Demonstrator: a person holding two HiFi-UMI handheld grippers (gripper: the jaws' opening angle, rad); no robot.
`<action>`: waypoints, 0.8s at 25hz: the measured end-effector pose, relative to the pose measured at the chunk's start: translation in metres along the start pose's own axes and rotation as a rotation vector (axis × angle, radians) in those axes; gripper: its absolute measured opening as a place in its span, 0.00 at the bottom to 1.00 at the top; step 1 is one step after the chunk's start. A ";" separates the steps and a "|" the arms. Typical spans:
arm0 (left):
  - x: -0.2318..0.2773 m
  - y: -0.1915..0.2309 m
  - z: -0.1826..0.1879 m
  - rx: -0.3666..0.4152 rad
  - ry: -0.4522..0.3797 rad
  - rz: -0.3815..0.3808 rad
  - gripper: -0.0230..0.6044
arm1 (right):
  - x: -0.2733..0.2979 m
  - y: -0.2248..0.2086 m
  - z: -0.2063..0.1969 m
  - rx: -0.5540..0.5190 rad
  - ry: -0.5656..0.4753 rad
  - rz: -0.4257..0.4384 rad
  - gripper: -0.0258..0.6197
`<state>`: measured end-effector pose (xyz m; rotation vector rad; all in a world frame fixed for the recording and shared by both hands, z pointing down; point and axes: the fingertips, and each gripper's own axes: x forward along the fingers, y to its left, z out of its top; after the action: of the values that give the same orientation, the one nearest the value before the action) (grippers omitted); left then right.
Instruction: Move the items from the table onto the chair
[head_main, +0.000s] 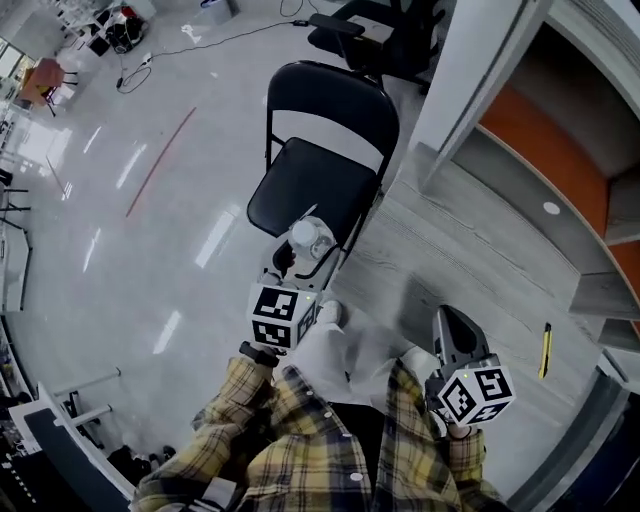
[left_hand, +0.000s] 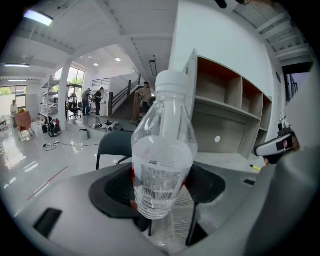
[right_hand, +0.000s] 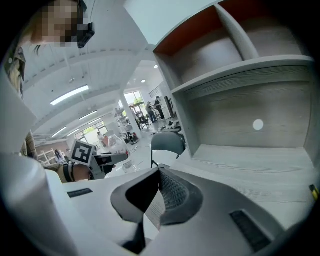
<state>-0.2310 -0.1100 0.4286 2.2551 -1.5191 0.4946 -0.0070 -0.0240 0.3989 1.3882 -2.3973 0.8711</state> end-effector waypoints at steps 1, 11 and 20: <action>0.007 0.018 -0.002 0.015 0.006 -0.001 0.52 | 0.016 0.009 0.000 0.002 0.004 0.000 0.07; 0.122 0.120 -0.095 0.002 0.097 -0.038 0.52 | 0.111 0.037 -0.018 0.089 0.017 -0.102 0.07; 0.211 0.139 -0.204 -0.015 0.162 -0.040 0.52 | 0.140 -0.008 -0.064 0.181 0.036 -0.187 0.07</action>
<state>-0.3020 -0.2265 0.7232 2.1719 -1.3906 0.6355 -0.0789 -0.0880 0.5198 1.6162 -2.1642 1.0731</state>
